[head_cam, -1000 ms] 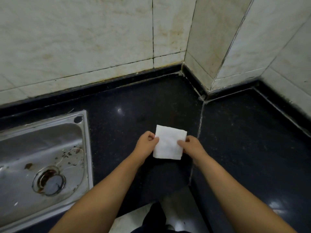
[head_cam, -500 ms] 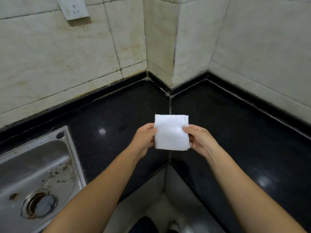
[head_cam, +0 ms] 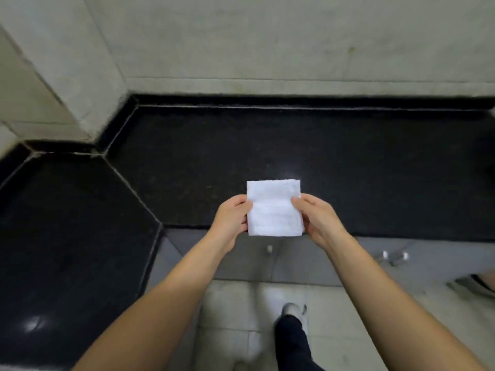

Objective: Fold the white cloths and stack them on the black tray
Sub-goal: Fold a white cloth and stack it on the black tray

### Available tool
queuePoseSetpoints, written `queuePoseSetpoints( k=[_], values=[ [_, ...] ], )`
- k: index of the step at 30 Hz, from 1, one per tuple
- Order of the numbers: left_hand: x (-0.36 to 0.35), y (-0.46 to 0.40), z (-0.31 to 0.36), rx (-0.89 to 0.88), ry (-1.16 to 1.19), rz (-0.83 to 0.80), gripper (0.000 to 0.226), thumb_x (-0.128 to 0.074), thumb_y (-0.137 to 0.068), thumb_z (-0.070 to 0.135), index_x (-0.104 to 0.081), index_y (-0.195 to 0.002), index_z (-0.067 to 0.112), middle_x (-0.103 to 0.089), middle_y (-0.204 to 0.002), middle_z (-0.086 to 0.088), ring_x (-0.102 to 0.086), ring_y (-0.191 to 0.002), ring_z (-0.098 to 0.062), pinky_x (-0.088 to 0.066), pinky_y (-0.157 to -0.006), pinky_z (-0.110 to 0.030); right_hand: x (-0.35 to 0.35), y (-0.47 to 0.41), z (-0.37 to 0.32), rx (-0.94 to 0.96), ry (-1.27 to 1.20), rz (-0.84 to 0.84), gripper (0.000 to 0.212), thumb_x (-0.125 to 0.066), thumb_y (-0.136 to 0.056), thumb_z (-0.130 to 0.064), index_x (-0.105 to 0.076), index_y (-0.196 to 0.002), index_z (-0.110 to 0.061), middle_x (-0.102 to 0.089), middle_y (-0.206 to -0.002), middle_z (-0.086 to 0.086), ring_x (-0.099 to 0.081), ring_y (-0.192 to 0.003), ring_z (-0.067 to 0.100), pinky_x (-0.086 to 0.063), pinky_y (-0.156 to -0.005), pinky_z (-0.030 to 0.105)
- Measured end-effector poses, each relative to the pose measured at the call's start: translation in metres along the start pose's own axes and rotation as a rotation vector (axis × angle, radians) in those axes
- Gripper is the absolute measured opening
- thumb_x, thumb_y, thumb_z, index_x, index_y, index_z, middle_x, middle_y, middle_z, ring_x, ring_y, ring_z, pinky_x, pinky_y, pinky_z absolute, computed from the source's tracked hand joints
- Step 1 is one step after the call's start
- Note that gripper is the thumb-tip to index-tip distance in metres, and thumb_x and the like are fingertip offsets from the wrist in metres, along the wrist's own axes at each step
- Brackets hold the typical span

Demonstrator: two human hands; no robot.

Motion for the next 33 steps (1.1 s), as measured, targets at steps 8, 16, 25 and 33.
queuePoseSetpoints(
  k=[8,16,25,33],
  values=[
    [-0.251,0.02,-0.022,-0.138,-0.281,-0.294,0.023,-0.047,-0.094,0.014,-0.06,-0.075,0.012,-0.055,-0.069,0.002,-0.048,-0.062,-0.011,-0.037,-0.053,-0.022,0.244,0.093,0.002,0.088,-0.123,0.43,0.013,-0.055,-0.093,-0.016,-0.067,-0.088,-0.015,-0.068,-0.085,0.003,-0.063,-0.073,0.017,-0.049,-0.064,0.028],
    [-0.545,0.09,-0.082,-0.296,-0.429,-0.501,0.021,-0.042,-0.097,0.015,-0.043,-0.077,0.01,-0.038,-0.068,-0.002,-0.034,-0.062,-0.012,-0.027,-0.057,-0.028,0.499,0.205,0.01,0.095,-0.27,0.795,0.014,-0.056,-0.093,-0.012,-0.065,-0.083,-0.014,-0.064,-0.074,0.001,-0.061,-0.048,0.002,-0.048,-0.047,0.015],
    [-0.714,0.088,-0.087,-0.38,-0.44,-0.623,0.021,-0.045,-0.096,0.018,-0.048,-0.077,0.013,-0.043,-0.072,-0.009,-0.039,-0.067,-0.018,-0.032,-0.063,-0.03,0.656,0.215,-0.019,0.165,-0.396,0.889,0.013,-0.052,-0.095,-0.008,-0.062,-0.103,-0.004,-0.065,-0.081,0.004,-0.06,-0.069,0.013,-0.053,-0.05,0.015],
    [-0.842,0.017,-0.045,-0.474,-0.392,-0.622,0.026,-0.044,-0.098,0.02,-0.052,-0.086,-0.002,-0.045,-0.075,-0.011,-0.043,-0.067,-0.018,-0.034,-0.061,-0.028,0.78,0.131,-0.092,0.208,-0.402,0.882,0.011,-0.055,-0.093,-0.007,-0.061,-0.101,-0.002,-0.067,-0.09,0.011,-0.064,-0.07,0.015,-0.058,-0.062,0.027]
  ],
)
Point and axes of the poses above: each hand's wrist, its own y-axis away from the middle knuckle, its own x-axis out of the back of the hand, z = x × y, the point moved 5 cm from there along -y, towards the middle knuckle
